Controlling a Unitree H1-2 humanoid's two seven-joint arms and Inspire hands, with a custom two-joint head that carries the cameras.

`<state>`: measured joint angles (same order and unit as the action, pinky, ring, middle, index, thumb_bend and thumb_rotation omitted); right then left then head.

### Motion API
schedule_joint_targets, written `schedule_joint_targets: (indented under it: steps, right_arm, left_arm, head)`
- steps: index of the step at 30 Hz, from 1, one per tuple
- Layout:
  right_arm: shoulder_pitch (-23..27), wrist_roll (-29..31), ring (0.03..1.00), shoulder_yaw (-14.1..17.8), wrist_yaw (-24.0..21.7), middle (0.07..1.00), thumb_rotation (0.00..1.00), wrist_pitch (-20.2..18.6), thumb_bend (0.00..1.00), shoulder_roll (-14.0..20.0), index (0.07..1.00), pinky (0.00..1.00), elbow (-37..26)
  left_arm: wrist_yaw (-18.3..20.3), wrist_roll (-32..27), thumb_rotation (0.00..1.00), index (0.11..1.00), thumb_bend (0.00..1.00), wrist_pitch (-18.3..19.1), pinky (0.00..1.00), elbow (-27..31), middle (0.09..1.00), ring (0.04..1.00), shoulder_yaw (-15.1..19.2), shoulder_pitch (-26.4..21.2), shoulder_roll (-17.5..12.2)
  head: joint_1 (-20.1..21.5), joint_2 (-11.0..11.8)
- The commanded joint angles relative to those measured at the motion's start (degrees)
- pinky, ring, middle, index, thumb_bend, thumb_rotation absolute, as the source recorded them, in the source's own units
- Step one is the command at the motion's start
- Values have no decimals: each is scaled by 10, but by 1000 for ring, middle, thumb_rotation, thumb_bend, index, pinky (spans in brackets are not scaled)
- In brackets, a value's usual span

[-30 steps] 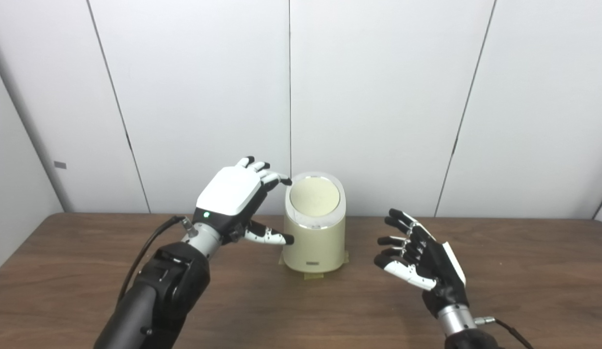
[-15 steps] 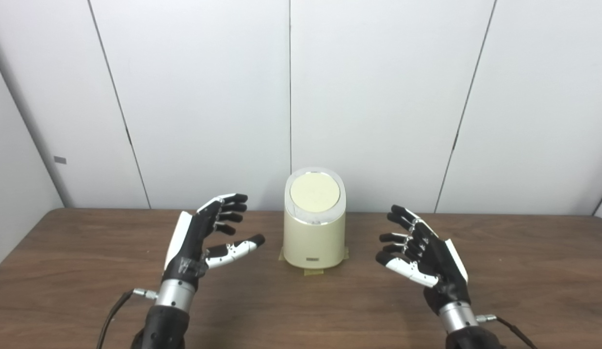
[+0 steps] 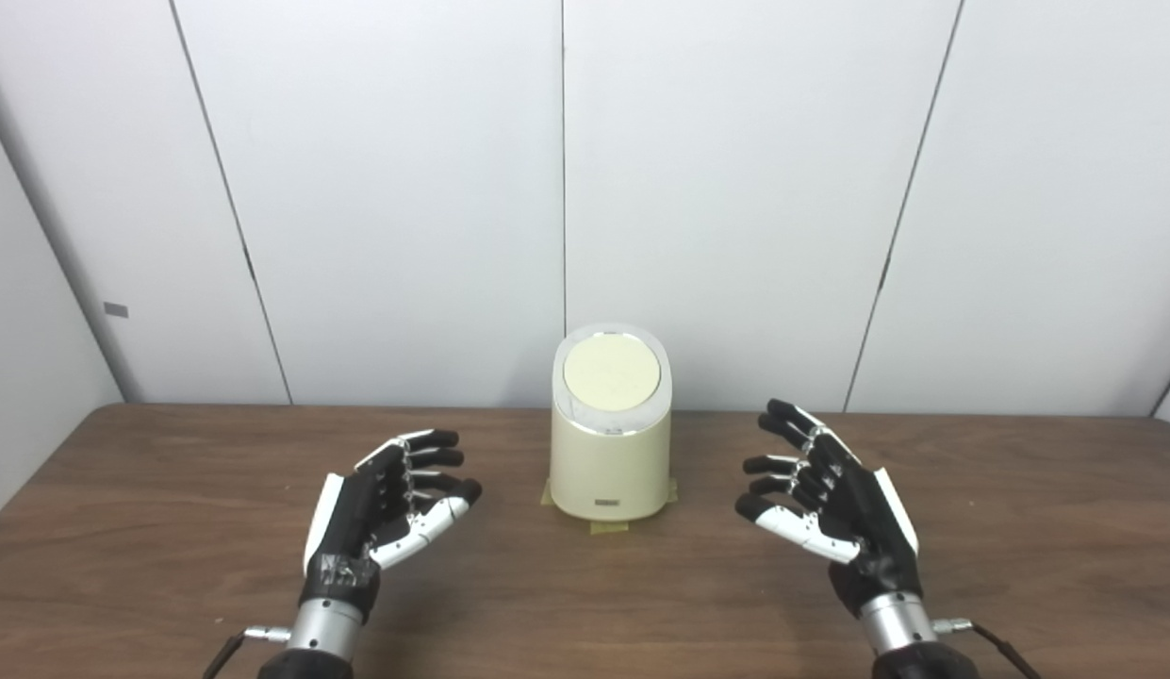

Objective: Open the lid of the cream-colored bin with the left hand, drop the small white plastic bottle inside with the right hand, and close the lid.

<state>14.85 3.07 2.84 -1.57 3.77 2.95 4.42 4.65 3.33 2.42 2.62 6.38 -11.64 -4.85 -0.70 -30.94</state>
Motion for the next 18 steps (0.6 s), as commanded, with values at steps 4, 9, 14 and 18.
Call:
schedule_joint_targets:
  steps: [4, 9, 14, 18]
  right_arm:
    - [17, -1, 623, 2, 0, 818, 255, 33, 886, 4, 803, 552, -8]
    - [17, -1, 614, 1, -2, 804, 263, 41, 888, 5, 805, 554, -4]
    - [16, -4, 616, -1, 0, 803, 263, 35, 892, 4, 803, 575, -9]
    - [15, 0, 611, -1, -1, 803, 246, 33, 885, 1, 803, 561, -14]
  left_arm:
    - [-4, -12, 199, 720, 679, -17, 489, 14, 692, 621, -7, -23, -7]
    - [-3, -22, 198, 744, 688, -15, 491, 15, 700, 630, -8, -24, -7]
    - [-3, -26, 198, 755, 691, -17, 491, 14, 703, 631, -12, -25, -7]
    - [-6, -23, 179, 754, 673, -22, 482, 12, 699, 625, -15, -25, -9]
  head:
    - [1, 1]
    - [0, 1]
    - [2, 1]
    - [2, 1]
